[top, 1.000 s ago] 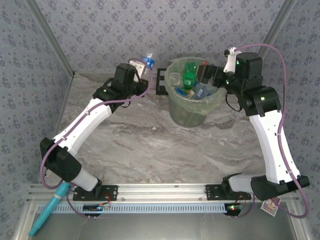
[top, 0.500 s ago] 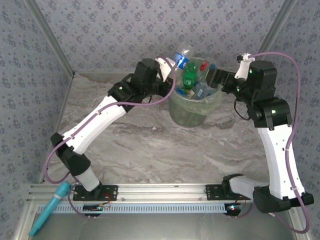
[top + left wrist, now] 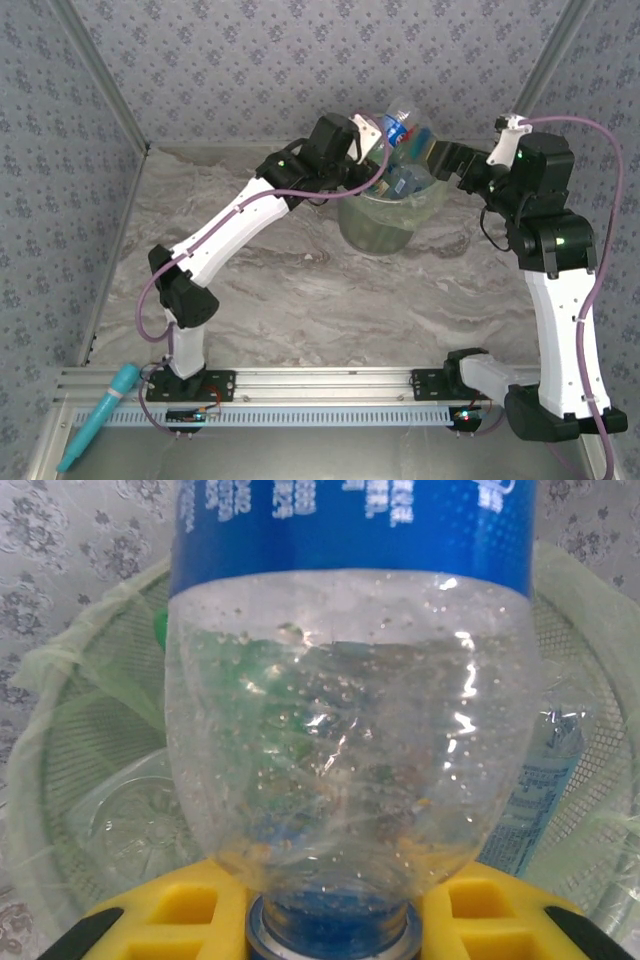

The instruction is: Put the plastic bottles in the bin

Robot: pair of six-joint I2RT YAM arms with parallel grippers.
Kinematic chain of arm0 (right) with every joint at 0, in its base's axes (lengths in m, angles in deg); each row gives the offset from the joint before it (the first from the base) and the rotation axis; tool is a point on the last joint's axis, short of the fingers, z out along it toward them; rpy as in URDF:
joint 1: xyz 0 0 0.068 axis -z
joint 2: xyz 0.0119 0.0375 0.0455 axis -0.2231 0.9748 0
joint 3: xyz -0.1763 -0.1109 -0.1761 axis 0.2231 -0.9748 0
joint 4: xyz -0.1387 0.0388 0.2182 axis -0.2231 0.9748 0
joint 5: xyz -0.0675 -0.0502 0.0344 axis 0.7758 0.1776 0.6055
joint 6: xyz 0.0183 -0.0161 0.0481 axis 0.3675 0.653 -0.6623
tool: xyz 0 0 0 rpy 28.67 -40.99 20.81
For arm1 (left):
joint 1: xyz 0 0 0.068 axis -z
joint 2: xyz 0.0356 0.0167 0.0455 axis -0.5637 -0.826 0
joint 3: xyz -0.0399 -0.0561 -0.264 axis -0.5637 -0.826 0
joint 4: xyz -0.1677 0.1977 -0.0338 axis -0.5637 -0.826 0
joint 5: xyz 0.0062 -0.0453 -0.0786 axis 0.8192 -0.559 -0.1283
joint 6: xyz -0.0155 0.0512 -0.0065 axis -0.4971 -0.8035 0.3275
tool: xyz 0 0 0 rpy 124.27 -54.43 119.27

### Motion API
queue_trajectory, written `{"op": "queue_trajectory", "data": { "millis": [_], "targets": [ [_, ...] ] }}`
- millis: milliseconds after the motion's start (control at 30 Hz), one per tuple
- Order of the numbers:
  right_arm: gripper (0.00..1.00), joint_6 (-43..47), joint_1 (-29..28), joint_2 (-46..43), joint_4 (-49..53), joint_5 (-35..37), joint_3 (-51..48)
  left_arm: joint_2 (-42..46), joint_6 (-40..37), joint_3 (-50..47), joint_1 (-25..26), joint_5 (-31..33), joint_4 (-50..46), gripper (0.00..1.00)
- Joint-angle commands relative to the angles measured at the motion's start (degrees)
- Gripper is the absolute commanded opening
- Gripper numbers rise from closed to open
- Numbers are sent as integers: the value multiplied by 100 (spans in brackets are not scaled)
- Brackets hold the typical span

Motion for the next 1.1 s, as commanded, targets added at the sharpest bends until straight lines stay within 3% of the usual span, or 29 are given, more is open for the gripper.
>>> {"op": "queue_trajectory", "data": {
  "millis": [0, 300, 433, 467, 500, 667, 733, 1033, 1067],
  "targets": [
    [100, -75, 73, -87, -65, -112, -46, -81, -92, 377, 62, -100, -306, 15],
    [100, -151, 153, -80, -153, -240, -90, -362, -135, 692, 74, -84, -582, 18],
    [100, -156, 179, -61, -156, -296, -90, -511, -128, 968, 70, -76, -788, 44],
    [100, -158, 179, -51, -153, -314, -90, -521, -119, 1005, 75, -47, -802, 59],
    [100, -156, 179, -52, -153, -328, -90, -521, -121, 1020, 69, -25, -814, 66],
    [100, -173, 197, -36, -175, -339, -107, -456, -83, 1042, 72, 91, -791, 71],
    [100, -189, 195, -30, -193, -350, -109, -416, -51, 1042, 69, 141, -765, 79],
    [100, -209, 204, 95, -266, -433, -74, -285, 95, 1069, 41, 208, -677, 88],
    [100, -213, 205, 105, -282, -438, -72, -276, 114, 1069, 21, 214, -657, 95]
  ]
}}
